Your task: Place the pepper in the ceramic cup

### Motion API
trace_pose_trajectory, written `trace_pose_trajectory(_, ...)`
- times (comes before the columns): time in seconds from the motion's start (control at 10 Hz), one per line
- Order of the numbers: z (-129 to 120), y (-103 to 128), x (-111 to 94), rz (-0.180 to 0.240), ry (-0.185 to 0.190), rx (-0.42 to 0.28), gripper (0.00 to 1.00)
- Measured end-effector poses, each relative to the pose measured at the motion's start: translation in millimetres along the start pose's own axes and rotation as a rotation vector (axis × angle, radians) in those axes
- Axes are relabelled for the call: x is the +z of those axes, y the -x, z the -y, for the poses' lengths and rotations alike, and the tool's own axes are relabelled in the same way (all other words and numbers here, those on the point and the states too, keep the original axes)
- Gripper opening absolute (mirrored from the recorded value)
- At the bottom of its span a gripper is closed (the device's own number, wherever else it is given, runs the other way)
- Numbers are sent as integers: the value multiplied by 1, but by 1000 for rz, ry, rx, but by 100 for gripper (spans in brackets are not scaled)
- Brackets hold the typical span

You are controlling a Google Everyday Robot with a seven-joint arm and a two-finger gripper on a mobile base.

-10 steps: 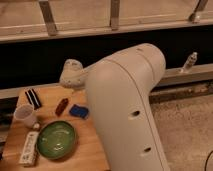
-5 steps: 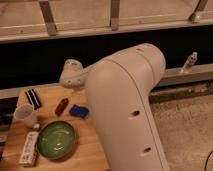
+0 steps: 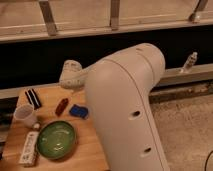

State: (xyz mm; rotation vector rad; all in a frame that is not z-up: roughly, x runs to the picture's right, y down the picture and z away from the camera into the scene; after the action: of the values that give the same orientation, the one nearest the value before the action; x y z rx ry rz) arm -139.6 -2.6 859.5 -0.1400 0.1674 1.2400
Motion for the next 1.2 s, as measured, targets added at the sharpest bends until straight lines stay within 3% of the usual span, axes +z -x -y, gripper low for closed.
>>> trace_pose_trajectory(0.6, -72, -1, -21, 39, 46, -11, 80)
trace_pose_trajectory(1.2, -145, -20, 1, -24, 95, -50, 80)
